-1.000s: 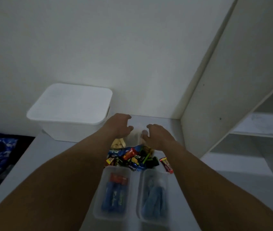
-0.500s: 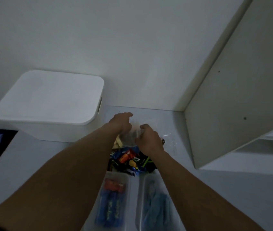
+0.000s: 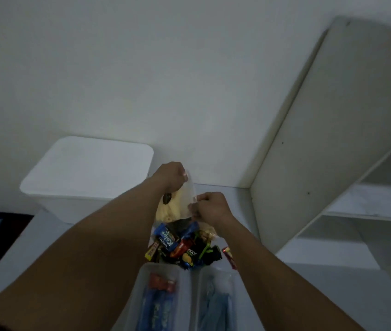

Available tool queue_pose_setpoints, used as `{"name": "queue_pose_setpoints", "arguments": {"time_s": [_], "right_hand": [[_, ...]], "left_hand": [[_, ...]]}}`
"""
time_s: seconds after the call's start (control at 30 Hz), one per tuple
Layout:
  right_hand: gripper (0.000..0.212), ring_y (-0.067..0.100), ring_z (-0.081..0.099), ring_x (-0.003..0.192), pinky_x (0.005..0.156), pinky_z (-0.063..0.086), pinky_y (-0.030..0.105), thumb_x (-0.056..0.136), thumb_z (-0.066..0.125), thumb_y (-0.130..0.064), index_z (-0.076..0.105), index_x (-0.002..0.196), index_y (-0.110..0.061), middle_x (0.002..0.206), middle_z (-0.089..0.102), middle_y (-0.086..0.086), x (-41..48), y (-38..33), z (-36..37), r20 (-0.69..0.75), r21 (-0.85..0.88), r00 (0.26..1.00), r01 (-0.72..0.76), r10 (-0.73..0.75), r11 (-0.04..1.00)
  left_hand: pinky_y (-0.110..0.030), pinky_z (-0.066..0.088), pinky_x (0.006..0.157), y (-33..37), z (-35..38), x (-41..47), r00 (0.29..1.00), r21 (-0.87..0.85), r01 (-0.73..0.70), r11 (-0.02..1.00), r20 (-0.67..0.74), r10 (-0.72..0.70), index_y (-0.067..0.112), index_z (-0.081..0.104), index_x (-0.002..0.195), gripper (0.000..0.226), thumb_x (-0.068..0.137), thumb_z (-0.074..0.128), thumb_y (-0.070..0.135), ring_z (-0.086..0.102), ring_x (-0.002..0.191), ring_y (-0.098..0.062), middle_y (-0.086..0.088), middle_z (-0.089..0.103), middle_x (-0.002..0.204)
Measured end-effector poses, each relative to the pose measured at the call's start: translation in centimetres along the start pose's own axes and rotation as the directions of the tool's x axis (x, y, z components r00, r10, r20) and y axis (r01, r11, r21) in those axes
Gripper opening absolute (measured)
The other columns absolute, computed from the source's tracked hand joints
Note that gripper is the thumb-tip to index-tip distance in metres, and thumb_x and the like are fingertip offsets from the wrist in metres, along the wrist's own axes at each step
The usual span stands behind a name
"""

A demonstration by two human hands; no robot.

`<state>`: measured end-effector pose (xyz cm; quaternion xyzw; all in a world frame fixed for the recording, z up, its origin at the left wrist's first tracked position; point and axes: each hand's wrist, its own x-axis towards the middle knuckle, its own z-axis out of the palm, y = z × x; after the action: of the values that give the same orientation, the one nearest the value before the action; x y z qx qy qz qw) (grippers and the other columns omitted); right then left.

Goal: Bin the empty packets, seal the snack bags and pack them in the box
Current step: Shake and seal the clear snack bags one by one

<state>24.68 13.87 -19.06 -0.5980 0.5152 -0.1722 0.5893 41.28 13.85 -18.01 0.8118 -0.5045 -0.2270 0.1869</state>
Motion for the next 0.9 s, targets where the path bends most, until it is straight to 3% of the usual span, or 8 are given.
{"name": "queue_pose_setpoints", "arguments": {"time_s": [0.1, 0.2, 0.3, 0.43, 0.57, 0.77, 0.9], "right_hand": [[0.012, 0.027, 0.064, 0.072, 0.078, 0.060, 0.049, 0.082, 0.070, 0.005, 0.066, 0.074, -0.003, 0.081, 0.067, 0.017, -2.2, -2.9, -1.7, -0.001, 0.027, 0.999, 0.042, -0.042, 0.999], [0.005, 0.020, 0.063, 0.071, 0.071, 0.061, 0.038, 0.086, 0.070, -0.004, 0.071, 0.088, 0.001, 0.081, 0.067, 0.013, -4.1, -5.8, -3.8, -0.032, 0.017, 0.993, 0.118, -0.117, 0.993], [0.009, 0.015, 0.062, 0.072, 0.065, 0.057, 0.031, 0.087, 0.071, -0.016, 0.072, 0.087, -0.008, 0.081, 0.066, 0.007, -5.8, -8.6, -5.5, -0.072, 0.000, 0.976, 0.207, -0.206, 0.978], [0.016, 0.014, 0.062, 0.074, 0.065, 0.053, 0.030, 0.089, 0.071, -0.024, 0.072, 0.091, -0.008, 0.083, 0.066, 0.005, -7.4, -12.8, -7.7, -0.077, -0.044, 0.938, 0.335, -0.337, 0.941], [0.015, 0.016, 0.061, 0.074, 0.065, 0.051, 0.030, 0.089, 0.070, -0.019, 0.072, 0.092, -0.005, 0.084, 0.066, 0.007, -9.0, -17.1, -10.2, -0.080, -0.085, 0.888, 0.446, -0.453, 0.891], [0.014, 0.014, 0.061, 0.072, 0.064, 0.049, 0.028, 0.087, 0.069, -0.017, 0.072, 0.090, -0.003, 0.083, 0.068, 0.004, -11.2, -21.8, -12.5, -0.020, -0.224, 0.795, 0.587, -0.606, 0.777], [0.009, 0.010, 0.060, 0.070, 0.063, 0.046, 0.024, 0.087, 0.071, -0.017, 0.073, 0.086, -0.008, 0.076, 0.066, -0.002, -11.8, -23.5, -13.6, 0.009, -0.280, 0.747, 0.640, -0.664, 0.716]], "left_hand": [[-0.029, 0.038, 0.084, 1.8, -3.3, -2.0, 0.999, -0.031, -0.018, 0.999, -0.034, 0.017, 0.009, 0.058, 0.112, 0.026, 0.097, 0.055, 0.030, 0.054, 0.113, -0.030, -0.012, 0.058, 0.124], [-0.030, 0.039, 0.083, 3.4, -6.6, -4.4, 0.995, -0.095, -0.019, 0.995, -0.098, 0.009, 0.009, 0.060, 0.108, 0.024, 0.096, 0.057, 0.029, 0.055, 0.107, -0.029, -0.011, 0.059, 0.115], [-0.032, 0.041, 0.078, 4.9, -9.5, -6.7, 0.988, -0.146, -0.021, 0.989, -0.152, -0.002, 0.010, 0.062, 0.090, 0.014, 0.090, 0.061, 0.025, 0.054, 0.090, -0.025, -0.008, 0.059, 0.097], [-0.032, 0.046, 0.075, 7.4, -13.0, -9.6, 0.986, -0.362, -0.021, 0.932, -0.162, -0.041, 0.011, 0.067, 0.074, 0.014, 0.087, 0.063, 0.015, 0.064, 0.091, -0.024, -0.008, 0.069, 0.094], [-0.032, 0.046, 0.075, 10.1, -15.7, -12.1, 0.986, -0.631, -0.037, 0.775, -0.149, -0.074, 0.012, 0.066, 0.091, 0.005, 0.088, 0.063, 0.011, 0.072, 0.090, -0.018, -0.005, 0.076, 0.099], [-0.031, 0.053, 0.072, 13.2, -18.4, -14.1, 0.962, -0.695, -0.203, 0.690, -0.274, 0.008, 0.013, 0.072, 0.101, 0.021, 0.084, 0.076, 0.025, 0.073, 0.085, -0.016, -0.004, 0.075, 0.097], [-0.031, 0.054, 0.077, 14.3, -19.4, -14.7, 0.960, -0.695, -0.227, 0.682, -0.277, 0.037, 0.016, 0.074, 0.100, 0.022, 0.081, 0.079, 0.027, 0.074, 0.088, -0.013, 0.001, 0.077, 0.097]]}}
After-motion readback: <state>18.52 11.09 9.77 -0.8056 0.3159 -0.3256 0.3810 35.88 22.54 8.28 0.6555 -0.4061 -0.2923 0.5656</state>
